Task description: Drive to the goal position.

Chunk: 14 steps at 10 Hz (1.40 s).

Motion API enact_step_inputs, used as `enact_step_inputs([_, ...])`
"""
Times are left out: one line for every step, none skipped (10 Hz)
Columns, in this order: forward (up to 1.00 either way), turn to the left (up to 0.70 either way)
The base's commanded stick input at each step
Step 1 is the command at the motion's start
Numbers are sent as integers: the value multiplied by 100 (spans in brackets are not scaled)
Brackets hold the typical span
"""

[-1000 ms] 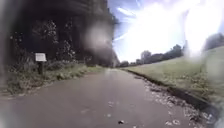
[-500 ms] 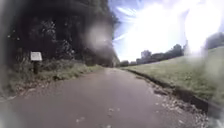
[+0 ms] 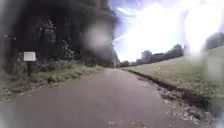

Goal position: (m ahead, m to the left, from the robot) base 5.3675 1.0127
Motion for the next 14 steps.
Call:
enact_step_inputs([70,0])
enact_step_inputs([70,0])
enact_step_inputs([70,0])
enact_step_inputs([70,0])
enact_step_inputs([70,0])
enact_step_inputs([70,0])
enact_step_inputs([70,0])
enact_step_inputs([70,0])
enact_step_inputs([70,0])
enact_step_inputs([70,0])
enact_step_inputs([70,0])
enact_step_inputs([70,0])
enact_step_inputs([70,0])
enact_step_inputs([70,0])
